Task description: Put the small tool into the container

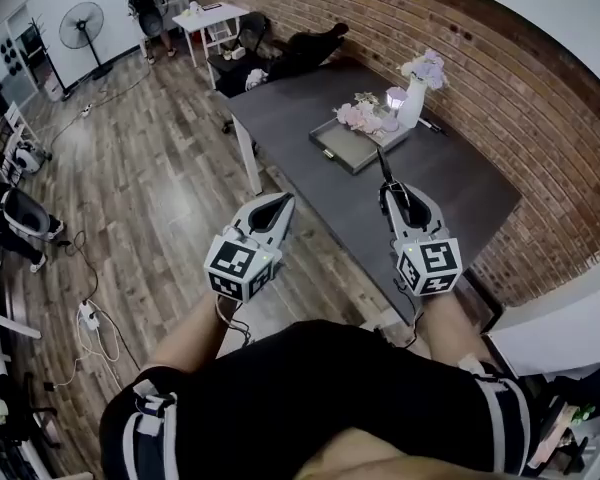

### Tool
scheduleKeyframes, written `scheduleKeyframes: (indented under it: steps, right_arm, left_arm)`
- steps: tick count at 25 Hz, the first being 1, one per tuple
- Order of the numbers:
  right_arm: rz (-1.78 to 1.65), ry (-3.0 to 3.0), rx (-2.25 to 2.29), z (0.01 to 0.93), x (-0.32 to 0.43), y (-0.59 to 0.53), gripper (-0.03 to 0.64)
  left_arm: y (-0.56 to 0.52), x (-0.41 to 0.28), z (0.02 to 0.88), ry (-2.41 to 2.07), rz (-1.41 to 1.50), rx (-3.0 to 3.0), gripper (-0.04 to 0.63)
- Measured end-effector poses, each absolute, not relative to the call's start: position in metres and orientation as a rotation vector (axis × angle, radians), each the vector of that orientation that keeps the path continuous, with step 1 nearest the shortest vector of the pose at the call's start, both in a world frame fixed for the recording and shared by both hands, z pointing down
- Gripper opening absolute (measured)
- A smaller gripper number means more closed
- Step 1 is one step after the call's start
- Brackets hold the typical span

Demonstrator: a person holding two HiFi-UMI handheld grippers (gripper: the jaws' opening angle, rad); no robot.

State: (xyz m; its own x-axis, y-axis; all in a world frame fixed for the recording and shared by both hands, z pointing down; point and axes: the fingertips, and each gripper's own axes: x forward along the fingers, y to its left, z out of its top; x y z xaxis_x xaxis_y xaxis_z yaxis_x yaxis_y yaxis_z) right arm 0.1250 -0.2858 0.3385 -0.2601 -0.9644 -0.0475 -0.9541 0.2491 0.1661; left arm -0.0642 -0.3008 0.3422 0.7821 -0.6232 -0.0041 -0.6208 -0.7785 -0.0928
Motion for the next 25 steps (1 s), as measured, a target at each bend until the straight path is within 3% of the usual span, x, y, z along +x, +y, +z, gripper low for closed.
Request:
scheduleKeyframes:
  steps: [25]
  right_arm:
    - [-0.218, -2.419, 1.764, 0.349, 0.115, -0.388, 0.089]
  left_arm:
    - [-0.378, -0.082, 0.346, 1.062, -0.101, -2.821, 0.009]
